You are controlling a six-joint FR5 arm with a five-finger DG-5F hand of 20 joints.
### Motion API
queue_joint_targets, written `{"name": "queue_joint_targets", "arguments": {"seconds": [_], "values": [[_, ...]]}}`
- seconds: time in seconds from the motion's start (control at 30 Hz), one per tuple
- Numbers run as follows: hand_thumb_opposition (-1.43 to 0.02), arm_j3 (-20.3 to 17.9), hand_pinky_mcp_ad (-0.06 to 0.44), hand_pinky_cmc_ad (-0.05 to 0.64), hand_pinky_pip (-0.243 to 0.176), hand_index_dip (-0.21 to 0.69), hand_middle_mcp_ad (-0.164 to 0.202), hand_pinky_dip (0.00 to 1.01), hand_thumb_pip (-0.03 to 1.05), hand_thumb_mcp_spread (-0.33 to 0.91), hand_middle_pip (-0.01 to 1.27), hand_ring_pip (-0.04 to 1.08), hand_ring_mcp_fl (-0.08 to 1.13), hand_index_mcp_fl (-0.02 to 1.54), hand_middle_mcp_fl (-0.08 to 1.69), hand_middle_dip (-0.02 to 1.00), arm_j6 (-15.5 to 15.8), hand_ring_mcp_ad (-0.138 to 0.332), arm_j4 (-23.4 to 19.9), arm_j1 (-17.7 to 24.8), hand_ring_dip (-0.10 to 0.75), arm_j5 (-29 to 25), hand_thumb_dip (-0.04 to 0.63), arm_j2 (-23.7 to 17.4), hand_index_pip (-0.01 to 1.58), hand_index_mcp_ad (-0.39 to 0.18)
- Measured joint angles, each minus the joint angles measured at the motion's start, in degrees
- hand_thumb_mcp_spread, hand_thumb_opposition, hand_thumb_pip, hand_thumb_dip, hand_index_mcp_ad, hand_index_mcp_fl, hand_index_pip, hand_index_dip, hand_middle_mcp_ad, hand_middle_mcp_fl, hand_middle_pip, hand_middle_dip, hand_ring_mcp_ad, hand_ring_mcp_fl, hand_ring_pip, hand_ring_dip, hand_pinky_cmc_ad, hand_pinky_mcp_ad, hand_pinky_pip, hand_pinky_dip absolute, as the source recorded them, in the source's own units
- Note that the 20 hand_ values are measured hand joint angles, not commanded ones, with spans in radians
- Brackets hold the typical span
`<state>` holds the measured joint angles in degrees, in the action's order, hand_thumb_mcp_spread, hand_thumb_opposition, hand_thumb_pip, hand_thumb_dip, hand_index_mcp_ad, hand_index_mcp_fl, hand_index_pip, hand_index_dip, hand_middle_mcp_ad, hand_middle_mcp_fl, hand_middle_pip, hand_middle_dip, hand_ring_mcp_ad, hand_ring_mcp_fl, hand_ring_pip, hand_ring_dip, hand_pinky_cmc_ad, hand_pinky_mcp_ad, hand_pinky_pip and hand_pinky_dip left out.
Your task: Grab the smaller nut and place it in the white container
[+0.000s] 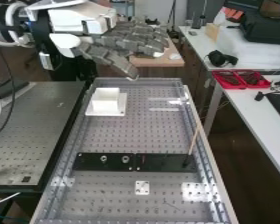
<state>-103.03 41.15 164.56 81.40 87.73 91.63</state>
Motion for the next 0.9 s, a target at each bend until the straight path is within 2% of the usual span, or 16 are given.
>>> {"name": "queue_joint_targets", "arguments": {"seconds": [0.33,0.9], "values": [[-0.73,3.4,0.312,0.412,-0.094,0.133,0.066,0.64,0.5,0.29,0.13,0.12,0.0,0.06,0.02,0.25,-1.5,0.141,1.3,1.9,0.093,-4.3,0.154,3.1,0.16,-0.115],[-0.72,4.9,0.312,0.412,-0.094,0.138,0.066,0.64,0.47,0.29,0.13,0.12,0.0,0.07,0.02,0.25,-2.4,0.141,2.0,1.6,0.093,-4.0,0.152,3.8,0.15,-0.113]]}}
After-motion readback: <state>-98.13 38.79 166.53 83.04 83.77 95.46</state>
